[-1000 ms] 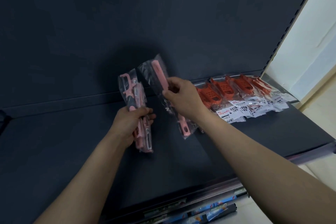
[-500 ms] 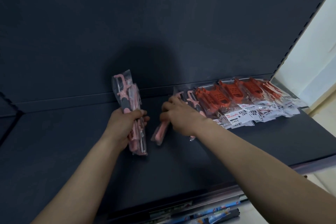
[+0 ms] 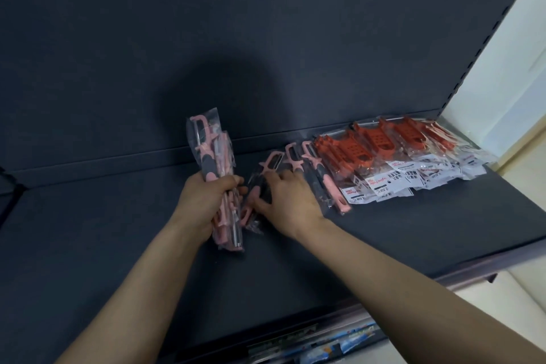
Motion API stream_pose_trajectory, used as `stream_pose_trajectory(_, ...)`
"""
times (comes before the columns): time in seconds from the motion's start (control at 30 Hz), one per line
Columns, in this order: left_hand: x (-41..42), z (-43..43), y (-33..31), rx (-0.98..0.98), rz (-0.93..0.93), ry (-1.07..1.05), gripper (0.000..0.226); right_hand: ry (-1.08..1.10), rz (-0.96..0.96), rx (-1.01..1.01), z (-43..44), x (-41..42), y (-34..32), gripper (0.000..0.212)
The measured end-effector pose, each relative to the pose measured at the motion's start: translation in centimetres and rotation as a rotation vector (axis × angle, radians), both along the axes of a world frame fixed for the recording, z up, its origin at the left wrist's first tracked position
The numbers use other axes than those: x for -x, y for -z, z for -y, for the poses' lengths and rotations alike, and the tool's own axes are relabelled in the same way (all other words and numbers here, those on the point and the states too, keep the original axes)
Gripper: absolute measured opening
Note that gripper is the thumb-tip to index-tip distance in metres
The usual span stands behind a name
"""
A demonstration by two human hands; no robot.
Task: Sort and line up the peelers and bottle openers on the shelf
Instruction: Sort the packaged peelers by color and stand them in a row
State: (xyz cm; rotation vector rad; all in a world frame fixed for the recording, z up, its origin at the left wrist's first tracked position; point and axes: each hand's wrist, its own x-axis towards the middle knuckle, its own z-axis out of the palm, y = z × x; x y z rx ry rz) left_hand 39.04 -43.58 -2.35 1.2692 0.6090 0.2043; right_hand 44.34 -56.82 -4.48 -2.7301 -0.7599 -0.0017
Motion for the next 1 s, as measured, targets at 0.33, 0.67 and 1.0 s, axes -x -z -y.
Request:
stream_pose_trajectory(0.33, -0.1, -0.2, 0.1, -0.040, -0.020, -0.003, 0.012, -0.016, -0.106, -0.010, -0.8, -0.9, -0.9, 0.040)
stream_pose_trajectory(0.67, -0.2, 1.1, 0.4, -0.034, -0.065, 0.068, 0.006, 0.099, 0.045, 0.061, 1.8, -1.5, -0.4, 0.032)
stream_pose_trajectory(1.0, -0.7, 2.4, 0.5, -0.032, -0.061, 0.068, 0.007, 0.031, 0.097, 0.044, 2.7, -1.9, 0.6, 0.035)
